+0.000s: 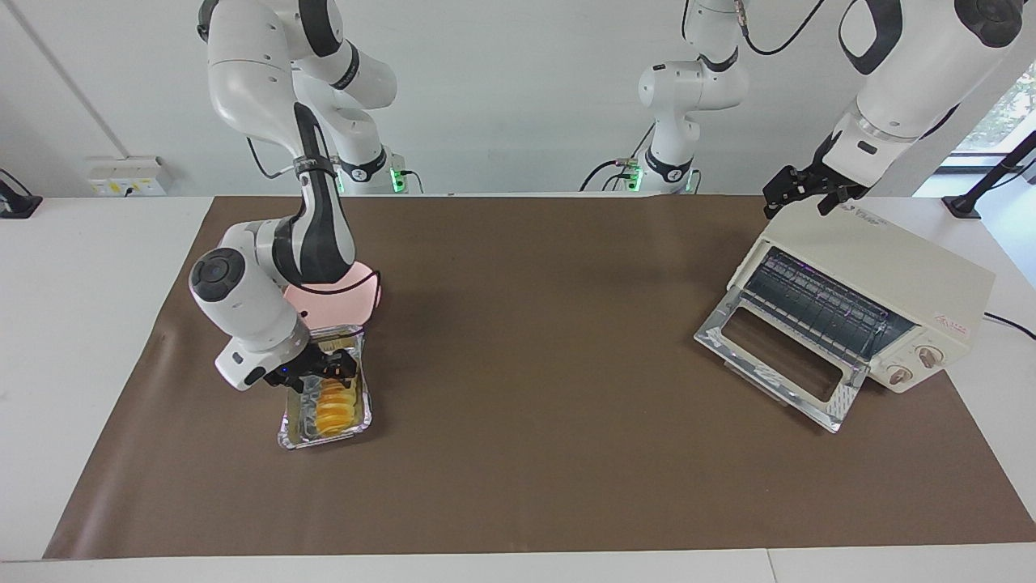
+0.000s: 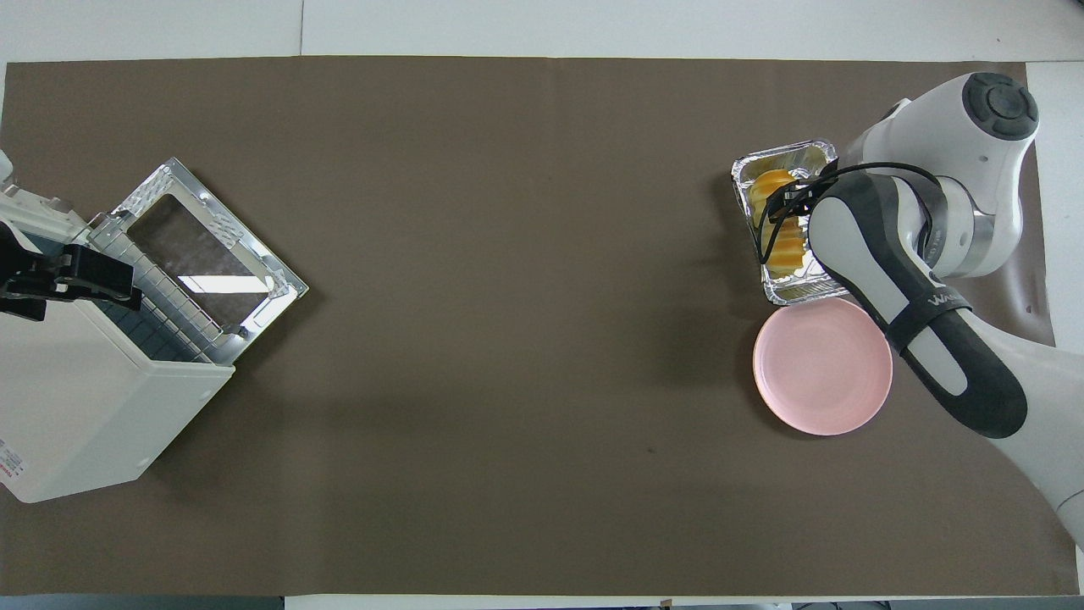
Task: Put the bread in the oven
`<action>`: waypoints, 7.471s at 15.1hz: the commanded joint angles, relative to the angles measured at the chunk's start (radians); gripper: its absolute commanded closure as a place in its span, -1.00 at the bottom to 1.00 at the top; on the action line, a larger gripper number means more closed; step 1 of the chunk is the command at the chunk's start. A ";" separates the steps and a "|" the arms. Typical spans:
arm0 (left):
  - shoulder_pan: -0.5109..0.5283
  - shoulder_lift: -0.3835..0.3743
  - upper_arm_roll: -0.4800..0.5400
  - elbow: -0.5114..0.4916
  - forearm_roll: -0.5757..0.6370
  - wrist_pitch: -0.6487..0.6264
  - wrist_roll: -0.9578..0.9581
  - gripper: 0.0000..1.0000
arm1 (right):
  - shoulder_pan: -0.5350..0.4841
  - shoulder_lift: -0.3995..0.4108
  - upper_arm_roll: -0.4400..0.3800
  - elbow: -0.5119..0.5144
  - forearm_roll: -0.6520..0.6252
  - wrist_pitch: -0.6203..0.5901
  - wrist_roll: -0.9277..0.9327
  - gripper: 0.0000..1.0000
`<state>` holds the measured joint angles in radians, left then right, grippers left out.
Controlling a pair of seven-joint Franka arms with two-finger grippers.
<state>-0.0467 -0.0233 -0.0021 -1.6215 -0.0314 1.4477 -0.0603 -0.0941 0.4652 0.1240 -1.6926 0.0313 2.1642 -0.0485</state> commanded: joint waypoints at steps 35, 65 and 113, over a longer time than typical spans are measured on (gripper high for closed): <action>0.011 -0.018 -0.007 -0.014 0.002 0.005 0.010 -1.00 | 0.141 -0.045 0.013 0.020 0.009 0.000 0.102 1.00; 0.016 -0.018 -0.003 -0.012 0.002 0.010 0.011 -1.00 | 0.209 -0.376 0.000 -0.022 0.044 -0.393 0.179 -1.00; -0.723 0.795 -0.003 0.407 -0.016 0.553 -0.681 -0.32 | -0.082 -0.574 -0.010 -0.039 -0.045 -0.647 -0.044 -1.00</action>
<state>-0.7629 0.7710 -0.0158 -1.2058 -0.0337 1.9829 -0.7262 -0.1585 -0.0843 0.1059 -1.7109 -0.0056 1.5271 -0.0654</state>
